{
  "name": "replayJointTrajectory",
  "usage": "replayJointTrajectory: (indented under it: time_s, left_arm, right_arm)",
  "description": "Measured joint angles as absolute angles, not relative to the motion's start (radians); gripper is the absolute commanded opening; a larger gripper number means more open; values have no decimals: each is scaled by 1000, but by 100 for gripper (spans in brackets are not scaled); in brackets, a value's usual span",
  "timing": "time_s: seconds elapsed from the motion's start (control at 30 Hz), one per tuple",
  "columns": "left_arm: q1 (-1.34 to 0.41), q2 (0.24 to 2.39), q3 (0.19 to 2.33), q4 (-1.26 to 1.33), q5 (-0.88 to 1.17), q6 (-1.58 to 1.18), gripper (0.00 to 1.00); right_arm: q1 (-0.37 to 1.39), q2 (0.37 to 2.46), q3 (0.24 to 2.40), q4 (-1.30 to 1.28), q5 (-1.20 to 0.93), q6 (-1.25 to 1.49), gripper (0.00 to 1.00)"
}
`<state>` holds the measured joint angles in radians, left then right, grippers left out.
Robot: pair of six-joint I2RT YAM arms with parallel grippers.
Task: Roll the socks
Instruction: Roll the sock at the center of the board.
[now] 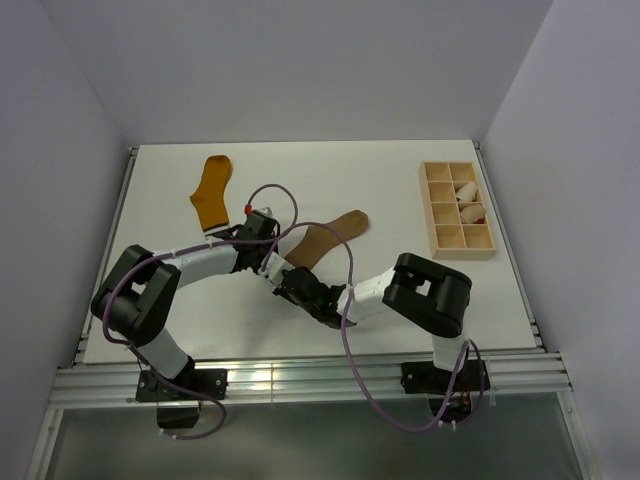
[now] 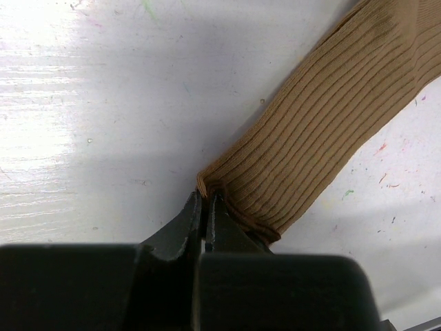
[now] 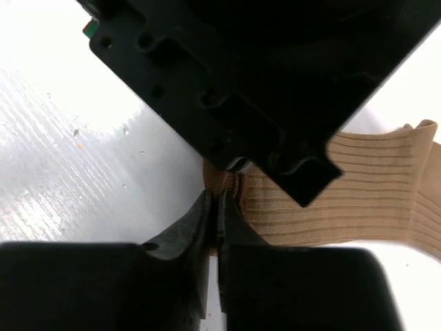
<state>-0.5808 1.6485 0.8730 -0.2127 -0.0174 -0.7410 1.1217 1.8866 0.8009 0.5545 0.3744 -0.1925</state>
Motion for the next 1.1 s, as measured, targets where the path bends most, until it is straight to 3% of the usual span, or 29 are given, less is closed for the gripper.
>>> replayJointTrajectory:
  time_s: [0.2,0.27,0.3,0.47,0.77,1.1]
  left_arm:
    - [-568,1636,865,-212,-9,-758,33]
    - [-554,1617,849,-210,1,-773,39]
    - [-548,1608,841,-208,3,-781,48]
    - [-501,1525,783,-196,4,-825,67]
    - [-450,1323,647,-88,4,-902,71]
    - [-449,1304,553,70,61,-936,68]
  right_arm:
    - [1085,1863,801,524,298,-139,0]
    - [1065,1853,801,512,256,-113,0]
    - [1053,1847,801,505,231,-99,0]
    - [987,1826,801,478,91,-18,0]
    - [802,1819,798,465,-231,192,0]
    - [635,1888,759,596,-561,509,0]
